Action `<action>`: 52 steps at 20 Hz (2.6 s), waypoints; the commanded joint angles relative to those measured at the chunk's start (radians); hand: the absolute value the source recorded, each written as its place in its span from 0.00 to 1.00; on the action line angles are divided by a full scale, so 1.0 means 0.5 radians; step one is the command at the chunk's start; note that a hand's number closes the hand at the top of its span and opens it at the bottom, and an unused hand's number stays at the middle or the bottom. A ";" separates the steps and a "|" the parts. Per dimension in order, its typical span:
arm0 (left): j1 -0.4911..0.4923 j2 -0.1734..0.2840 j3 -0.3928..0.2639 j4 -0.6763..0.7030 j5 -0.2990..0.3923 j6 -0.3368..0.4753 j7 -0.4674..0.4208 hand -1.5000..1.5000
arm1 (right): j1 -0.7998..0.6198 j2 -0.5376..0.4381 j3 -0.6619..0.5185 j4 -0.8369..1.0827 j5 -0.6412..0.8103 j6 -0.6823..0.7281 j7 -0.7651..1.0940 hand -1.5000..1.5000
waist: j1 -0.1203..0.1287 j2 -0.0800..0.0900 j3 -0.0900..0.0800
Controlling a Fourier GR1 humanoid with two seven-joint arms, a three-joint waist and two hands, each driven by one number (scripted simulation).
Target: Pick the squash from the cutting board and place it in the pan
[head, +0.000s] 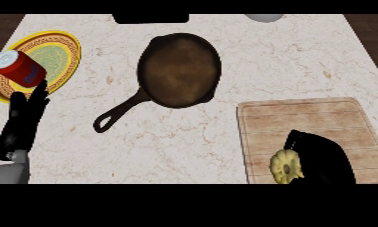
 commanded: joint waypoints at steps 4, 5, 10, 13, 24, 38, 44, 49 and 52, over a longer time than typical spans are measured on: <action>-0.021 0.043 -0.008 -0.104 -0.002 -0.049 0.105 0.50 | 0.213 0.112 0.329 -0.382 0.517 -0.491 0.123 1.00 | 0.030 -0.002 0.002; -0.020 -0.005 -0.011 -0.013 -0.024 -0.001 0.044 0.50 | 0.145 0.106 0.352 -0.486 0.599 -0.501 0.142 1.00 | 0.017 -0.002 0.000; -0.015 -0.002 0.014 -0.035 0.020 -0.046 0.036 0.50 | -0.005 0.149 0.513 -0.731 0.822 -0.544 0.124 1.00 | 0.040 0.005 0.000; -0.063 -0.043 -0.039 -0.030 -0.050 -0.016 0.098 0.50 | -0.268 0.336 0.476 -0.544 0.848 -0.517 0.127 1.00 | 0.055 0.015 0.001; -0.069 -0.020 0.007 -0.055 -0.023 -0.091 0.065 0.50 | -1.031 0.611 0.077 0.435 0.445 -1.005 0.172 1.00 | 0.086 0.023 0.002; -0.168 -0.002 0.006 0.039 -0.064 -0.128 -0.005 0.50 | -1.921 0.612 -0.089 2.103 -0.230 -1.899 -0.051 1.00 | 0.159 0.043 0.002; -0.250 -0.032 0.003 0.035 -0.045 -0.130 0.087 0.50 | -2.123 0.613 -0.256 2.641 -0.585 -2.052 -0.533 1.00 | 0.195 0.063 0.003; -0.285 -0.077 -0.052 0.040 -0.072 -0.129 0.049 0.50 | -2.032 0.613 -0.319 2.732 -0.983 -2.250 -0.827 0.00 | 0.255 0.084 0.006; -0.272 -0.116 -0.094 0.030 -0.117 -0.091 0.013 0.50 | -2.114 0.613 -0.363 2.877 -1.117 -2.219 -0.925 0.00 | 0.295 0.094 0.007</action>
